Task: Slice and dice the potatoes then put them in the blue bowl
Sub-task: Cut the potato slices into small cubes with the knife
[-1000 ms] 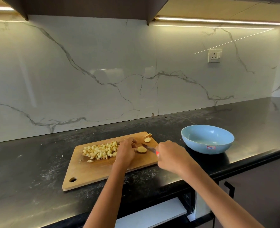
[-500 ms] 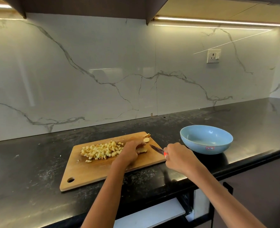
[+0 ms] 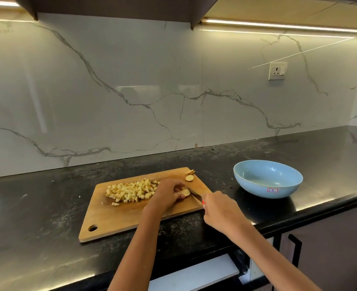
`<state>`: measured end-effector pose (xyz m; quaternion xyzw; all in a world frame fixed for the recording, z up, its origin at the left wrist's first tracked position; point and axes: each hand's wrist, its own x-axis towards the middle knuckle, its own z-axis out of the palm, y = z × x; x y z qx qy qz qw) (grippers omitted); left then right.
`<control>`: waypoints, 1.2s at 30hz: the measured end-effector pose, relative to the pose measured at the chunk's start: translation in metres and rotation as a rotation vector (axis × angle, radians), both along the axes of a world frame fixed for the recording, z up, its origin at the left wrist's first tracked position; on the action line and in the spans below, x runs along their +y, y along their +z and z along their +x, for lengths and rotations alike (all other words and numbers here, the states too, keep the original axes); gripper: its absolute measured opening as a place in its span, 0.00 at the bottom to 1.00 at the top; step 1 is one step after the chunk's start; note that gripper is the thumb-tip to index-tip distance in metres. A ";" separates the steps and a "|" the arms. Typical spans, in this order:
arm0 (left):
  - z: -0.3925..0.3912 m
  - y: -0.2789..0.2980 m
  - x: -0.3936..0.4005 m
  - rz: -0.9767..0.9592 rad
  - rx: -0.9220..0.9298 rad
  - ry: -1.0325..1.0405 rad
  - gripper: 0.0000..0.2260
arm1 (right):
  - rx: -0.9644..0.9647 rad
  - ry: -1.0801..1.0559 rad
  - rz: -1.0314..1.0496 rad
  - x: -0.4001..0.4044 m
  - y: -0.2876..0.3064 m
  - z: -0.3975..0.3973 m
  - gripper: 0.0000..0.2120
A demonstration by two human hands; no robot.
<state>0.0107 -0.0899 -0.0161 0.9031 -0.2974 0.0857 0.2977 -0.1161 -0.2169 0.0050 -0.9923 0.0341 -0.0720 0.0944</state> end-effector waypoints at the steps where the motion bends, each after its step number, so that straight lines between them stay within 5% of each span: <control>1: -0.001 0.000 0.000 0.002 -0.004 -0.003 0.15 | -0.004 0.000 -0.007 0.001 0.000 0.000 0.08; 30: 0.001 -0.001 0.001 -0.122 0.033 0.041 0.12 | 0.052 0.016 0.091 0.004 0.004 0.020 0.06; 36: -0.001 -0.002 0.001 -0.113 0.012 0.056 0.12 | 0.024 0.037 -0.031 0.009 -0.007 -0.001 0.09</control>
